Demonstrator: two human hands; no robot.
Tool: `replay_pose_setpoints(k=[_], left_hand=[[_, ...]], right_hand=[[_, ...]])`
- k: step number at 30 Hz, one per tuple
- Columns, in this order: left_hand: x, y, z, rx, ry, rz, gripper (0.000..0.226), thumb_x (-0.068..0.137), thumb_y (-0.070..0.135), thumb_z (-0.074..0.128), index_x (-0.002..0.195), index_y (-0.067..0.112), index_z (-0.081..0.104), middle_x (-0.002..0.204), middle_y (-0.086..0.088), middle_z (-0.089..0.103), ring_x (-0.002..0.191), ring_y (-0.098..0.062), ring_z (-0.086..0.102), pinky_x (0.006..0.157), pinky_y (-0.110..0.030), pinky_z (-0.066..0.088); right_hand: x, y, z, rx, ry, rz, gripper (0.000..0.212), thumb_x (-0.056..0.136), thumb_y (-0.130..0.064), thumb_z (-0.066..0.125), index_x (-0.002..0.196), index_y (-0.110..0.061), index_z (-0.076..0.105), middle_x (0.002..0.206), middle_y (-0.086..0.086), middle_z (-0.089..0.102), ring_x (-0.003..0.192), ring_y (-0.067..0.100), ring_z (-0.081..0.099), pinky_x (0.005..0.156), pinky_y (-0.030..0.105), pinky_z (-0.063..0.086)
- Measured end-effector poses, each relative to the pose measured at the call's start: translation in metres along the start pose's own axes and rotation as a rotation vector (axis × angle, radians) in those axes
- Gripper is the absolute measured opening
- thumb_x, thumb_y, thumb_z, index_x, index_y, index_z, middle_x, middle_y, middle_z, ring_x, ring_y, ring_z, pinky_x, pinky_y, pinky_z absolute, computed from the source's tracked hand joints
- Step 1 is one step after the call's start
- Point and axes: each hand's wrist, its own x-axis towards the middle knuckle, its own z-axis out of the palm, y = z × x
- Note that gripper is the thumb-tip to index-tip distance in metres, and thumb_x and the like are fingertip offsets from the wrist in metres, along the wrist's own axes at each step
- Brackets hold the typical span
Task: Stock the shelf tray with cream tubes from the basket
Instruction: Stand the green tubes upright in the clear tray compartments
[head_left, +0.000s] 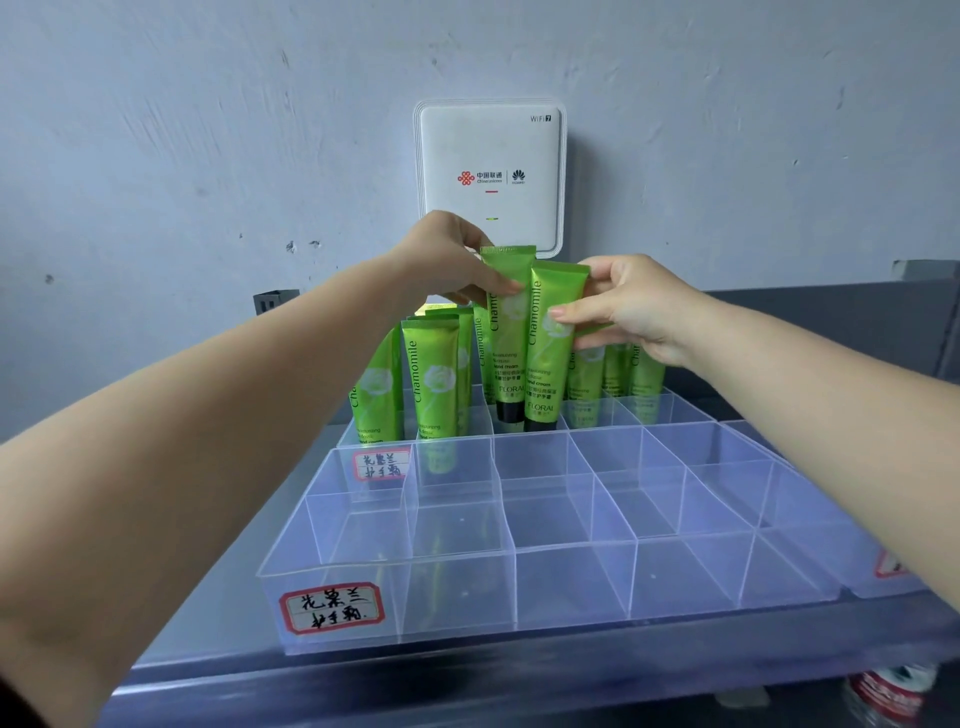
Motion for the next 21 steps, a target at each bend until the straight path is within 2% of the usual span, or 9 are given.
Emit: replay_pose_setpoints(k=[2,4,5,7,11,14,18,21], left_hand=[[-0.001,-0.002,0.002,0.015,-0.004,-0.003,0.032,0.065,0.006,0.083,0.076,0.015,0.054,0.061,-0.002,0.065,0.044,-0.006,0.061,0.075,-0.029,0.056],[-0.001,-0.004,0.007,0.127,0.003,0.017,0.034,0.066,0.010,0.084,0.081,0.015,0.054,0.063,-0.001,0.058,0.038,0.000,0.056,0.055,-0.014,0.051],[-0.002,-0.004,0.010,0.238,0.007,0.040,0.034,0.065,0.014,0.085,0.084,0.014,0.056,0.062,0.001,0.055,0.037,0.001,0.053,0.046,-0.011,0.045],[-0.005,-0.005,0.015,0.486,-0.003,0.093,0.035,0.065,0.022,0.085,0.089,0.015,0.062,0.062,0.002,0.053,0.044,-0.004,0.049,0.041,-0.015,0.037],[-0.007,-0.005,0.019,0.642,-0.066,0.130,0.033,0.065,0.025,0.084,0.092,0.012,0.070,0.064,-0.002,0.053,0.054,-0.016,0.043,0.047,-0.021,0.035],[-0.007,-0.007,0.017,0.662,-0.077,0.129,0.030,0.068,0.025,0.082,0.090,0.009,0.070,0.063,-0.002,0.052,0.056,-0.018,0.043,0.051,-0.022,0.034],[-0.009,-0.007,0.014,0.636,-0.081,0.126,0.024,0.075,0.018,0.076,0.096,0.007,0.070,0.078,-0.007,0.058,0.064,-0.021,0.048,0.053,-0.021,0.036],[-0.011,-0.002,0.010,0.602,-0.024,0.132,0.022,0.077,0.015,0.072,0.098,0.013,0.070,0.090,-0.003,0.065,0.080,-0.017,0.056,0.065,-0.022,0.044]], right_hand=[[-0.002,-0.001,-0.003,0.017,0.000,0.003,0.024,0.080,0.004,0.067,0.093,-0.016,0.063,0.075,-0.005,0.070,0.062,0.004,0.069,0.051,0.019,0.054],[-0.004,0.000,-0.005,0.024,-0.010,0.016,0.024,0.080,0.004,0.067,0.095,-0.014,0.063,0.075,-0.004,0.070,0.061,0.004,0.069,0.051,0.019,0.054],[-0.004,0.002,-0.005,0.023,-0.017,0.023,0.024,0.080,0.004,0.067,0.096,-0.014,0.062,0.075,-0.005,0.070,0.062,0.004,0.069,0.052,0.019,0.055],[-0.003,0.008,-0.001,0.013,-0.029,0.039,0.025,0.080,0.003,0.068,0.096,-0.015,0.061,0.076,-0.005,0.071,0.064,0.005,0.069,0.056,0.020,0.057],[-0.003,0.021,0.013,-0.033,-0.078,0.067,0.024,0.079,0.003,0.069,0.095,-0.014,0.063,0.081,-0.001,0.071,0.065,0.007,0.069,0.064,0.024,0.059],[-0.004,0.026,0.019,-0.077,-0.086,0.062,0.030,0.079,0.001,0.070,0.107,-0.008,0.063,0.088,0.003,0.070,0.066,0.006,0.068,0.066,0.024,0.059],[-0.008,0.019,0.021,-0.142,-0.111,0.048,0.038,0.080,0.001,0.069,0.116,-0.006,0.058,0.096,0.006,0.069,0.075,0.012,0.067,0.067,0.024,0.057],[-0.009,0.014,0.022,-0.168,-0.105,0.046,0.053,0.080,0.002,0.069,0.127,-0.011,0.047,0.092,0.001,0.063,0.082,0.017,0.063,0.073,0.027,0.056]])
